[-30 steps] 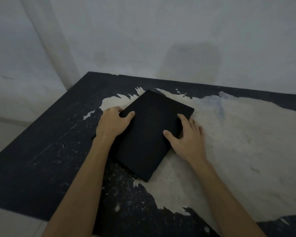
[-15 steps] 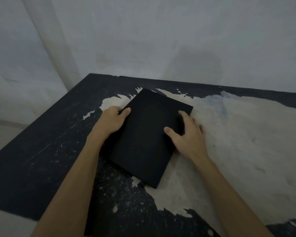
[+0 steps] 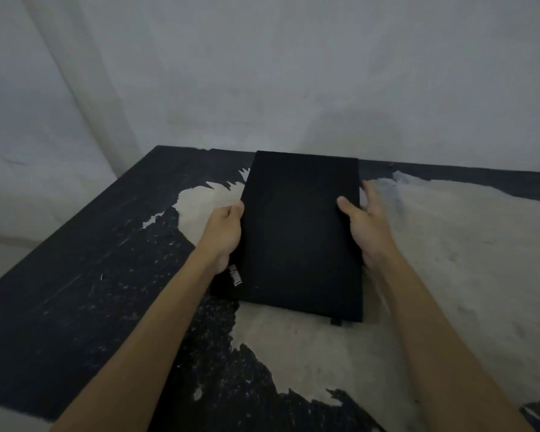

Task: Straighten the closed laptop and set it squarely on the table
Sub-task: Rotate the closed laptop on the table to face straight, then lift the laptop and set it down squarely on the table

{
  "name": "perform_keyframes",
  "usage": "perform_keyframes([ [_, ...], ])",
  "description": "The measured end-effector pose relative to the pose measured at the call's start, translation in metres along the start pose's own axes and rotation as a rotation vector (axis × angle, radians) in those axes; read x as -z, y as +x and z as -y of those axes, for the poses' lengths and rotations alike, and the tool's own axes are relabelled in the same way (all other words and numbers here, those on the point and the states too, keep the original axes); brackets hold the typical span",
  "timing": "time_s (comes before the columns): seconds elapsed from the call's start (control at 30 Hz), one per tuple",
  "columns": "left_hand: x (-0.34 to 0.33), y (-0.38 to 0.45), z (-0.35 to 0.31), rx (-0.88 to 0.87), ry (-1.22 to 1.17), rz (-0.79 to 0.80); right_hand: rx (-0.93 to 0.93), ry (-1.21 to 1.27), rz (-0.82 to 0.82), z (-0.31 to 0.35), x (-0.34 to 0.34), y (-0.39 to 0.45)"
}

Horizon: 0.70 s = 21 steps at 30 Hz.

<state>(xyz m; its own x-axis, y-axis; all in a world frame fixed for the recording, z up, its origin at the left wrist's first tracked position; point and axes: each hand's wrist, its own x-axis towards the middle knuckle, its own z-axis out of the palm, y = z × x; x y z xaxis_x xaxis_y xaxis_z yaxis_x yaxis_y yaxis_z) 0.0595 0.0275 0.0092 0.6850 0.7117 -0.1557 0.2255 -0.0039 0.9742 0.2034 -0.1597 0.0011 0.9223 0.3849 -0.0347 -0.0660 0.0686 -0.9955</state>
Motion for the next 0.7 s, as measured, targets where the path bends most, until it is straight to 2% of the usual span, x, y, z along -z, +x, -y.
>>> perform_keyframes([
  [0.17,-0.019,-0.013,-0.001,0.094,-0.115,0.105,-0.053,-0.062,0.022,0.003,0.031,0.017],
  [0.37,-0.045,-0.006,-0.003,0.053,-0.145,0.187,-0.108,0.001,0.089,0.004,0.073,0.033],
  [0.7,-0.081,0.031,-0.026,0.135,-0.205,0.218,-0.114,0.082,0.116,0.009,0.083,0.039],
])
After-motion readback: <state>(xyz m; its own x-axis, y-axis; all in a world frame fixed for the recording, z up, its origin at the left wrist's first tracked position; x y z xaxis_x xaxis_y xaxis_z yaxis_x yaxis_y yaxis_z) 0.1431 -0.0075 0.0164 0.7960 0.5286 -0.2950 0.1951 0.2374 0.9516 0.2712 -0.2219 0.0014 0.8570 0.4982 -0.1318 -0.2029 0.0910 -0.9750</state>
